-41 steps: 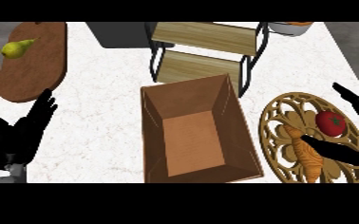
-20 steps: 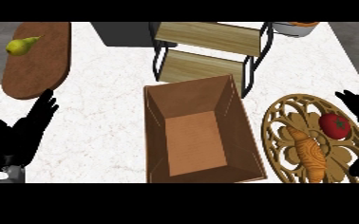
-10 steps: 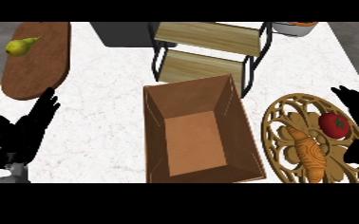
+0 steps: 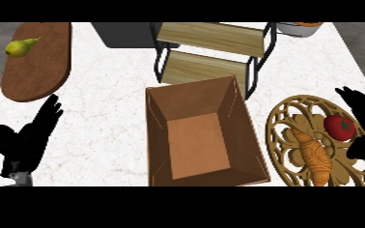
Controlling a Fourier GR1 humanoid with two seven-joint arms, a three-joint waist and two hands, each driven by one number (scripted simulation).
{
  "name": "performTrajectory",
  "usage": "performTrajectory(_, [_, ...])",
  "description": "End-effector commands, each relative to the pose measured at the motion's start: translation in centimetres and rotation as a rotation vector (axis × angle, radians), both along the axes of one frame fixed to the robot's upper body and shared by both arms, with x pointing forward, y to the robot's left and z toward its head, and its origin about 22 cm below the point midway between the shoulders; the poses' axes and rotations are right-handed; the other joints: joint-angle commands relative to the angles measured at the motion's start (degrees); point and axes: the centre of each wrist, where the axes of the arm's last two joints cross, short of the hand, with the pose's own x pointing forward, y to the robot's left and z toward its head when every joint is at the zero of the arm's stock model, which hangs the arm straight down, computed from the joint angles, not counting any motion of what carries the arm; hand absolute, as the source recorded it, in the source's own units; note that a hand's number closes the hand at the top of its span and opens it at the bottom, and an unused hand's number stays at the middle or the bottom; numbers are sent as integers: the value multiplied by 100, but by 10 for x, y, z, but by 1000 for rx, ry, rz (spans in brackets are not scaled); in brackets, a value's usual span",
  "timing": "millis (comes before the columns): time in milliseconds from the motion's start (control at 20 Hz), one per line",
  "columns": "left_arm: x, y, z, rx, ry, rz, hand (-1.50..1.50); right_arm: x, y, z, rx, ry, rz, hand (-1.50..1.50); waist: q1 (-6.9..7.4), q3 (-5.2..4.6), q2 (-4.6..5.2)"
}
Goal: Pick the tomato from the placemat and place it in the tiered shelf
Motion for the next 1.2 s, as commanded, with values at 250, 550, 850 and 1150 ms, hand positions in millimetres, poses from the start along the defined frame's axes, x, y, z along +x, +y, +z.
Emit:
performTrajectory(250, [-4,12,11,8,15,10,0,12,1,-33,17,30,-21,-150,5,0,-2])
performTrajectory(550, [-1,11,18,10,-5,-6,0,19,-12,-31,82,38,12,150,16,0,-2])
performTrajectory(850, [2,13,0,15,-3,-9,0,40,-28,-18,-2,22,54,150,43,1,14])
performTrajectory(1150, [-2,7,14,-8,-14,2,0,12,-15,-15,-19,-129,83,150,-13,-1,-11])
